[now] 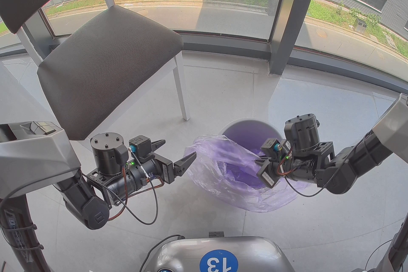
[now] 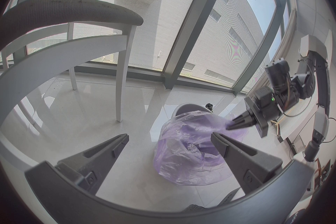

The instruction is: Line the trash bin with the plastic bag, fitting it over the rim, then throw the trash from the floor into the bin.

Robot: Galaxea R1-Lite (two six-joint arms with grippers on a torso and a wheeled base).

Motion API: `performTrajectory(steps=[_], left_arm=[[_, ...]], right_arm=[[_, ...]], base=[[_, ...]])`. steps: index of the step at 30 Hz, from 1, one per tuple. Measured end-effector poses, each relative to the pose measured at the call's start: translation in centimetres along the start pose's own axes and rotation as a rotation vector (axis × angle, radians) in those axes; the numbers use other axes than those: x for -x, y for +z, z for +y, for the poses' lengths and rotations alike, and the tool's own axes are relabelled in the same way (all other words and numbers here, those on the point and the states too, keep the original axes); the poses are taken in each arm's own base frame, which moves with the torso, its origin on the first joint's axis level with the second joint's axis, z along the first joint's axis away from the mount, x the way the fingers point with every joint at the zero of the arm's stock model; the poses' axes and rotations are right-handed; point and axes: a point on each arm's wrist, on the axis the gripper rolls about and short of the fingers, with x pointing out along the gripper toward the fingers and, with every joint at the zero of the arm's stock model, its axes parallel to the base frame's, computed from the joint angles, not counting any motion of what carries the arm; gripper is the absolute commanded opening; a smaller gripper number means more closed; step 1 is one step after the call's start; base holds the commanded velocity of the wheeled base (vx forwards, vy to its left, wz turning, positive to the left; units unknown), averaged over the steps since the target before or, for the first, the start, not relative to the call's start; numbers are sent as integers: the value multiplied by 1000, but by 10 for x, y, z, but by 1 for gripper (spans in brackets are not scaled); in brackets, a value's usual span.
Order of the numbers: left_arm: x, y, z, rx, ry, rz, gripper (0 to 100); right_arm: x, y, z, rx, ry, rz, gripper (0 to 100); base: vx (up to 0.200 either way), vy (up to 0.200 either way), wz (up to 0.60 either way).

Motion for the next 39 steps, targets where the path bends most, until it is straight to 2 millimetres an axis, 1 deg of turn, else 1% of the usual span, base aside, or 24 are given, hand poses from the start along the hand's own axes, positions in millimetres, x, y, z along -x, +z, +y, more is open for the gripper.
performTrajectory(steps=[1, 7, 12, 20, 24, 25, 30, 39], left_arm=[[0, 0, 2, -2, 5, -5, 100], [-2, -3, 4, -2, 11, -2, 100], [-3, -5, 5, -3, 12, 1, 100], [-5, -7, 5, -2, 11, 5, 100], [-5, -8, 5, -2, 11, 7, 100], [-6, -8, 5, -2, 10, 8, 100], [-6, -9, 5, -2, 10, 8, 100], [-6, -9, 5, -2, 8, 6, 100]], right_arm=[[-2, 2, -8, -7, -24, -8, 0], [-10, 7, -31, -37, -142, -34, 0], [-26, 11, -50, -73, -254, -61, 0], [-40, 17, -57, -131, -312, -81, 0], [-44, 21, -60, -143, -337, -97, 0], [-46, 25, -62, -151, -359, -120, 0], [-50, 33, -66, -181, -412, -161, 0], [-59, 43, -64, -234, -435, -207, 0]], base=[[0, 0, 0], [0, 0, 0], [0, 0, 0], [0, 0, 0], [0, 0, 0], [0, 0, 0], [0, 0, 0], [0, 0, 0]])
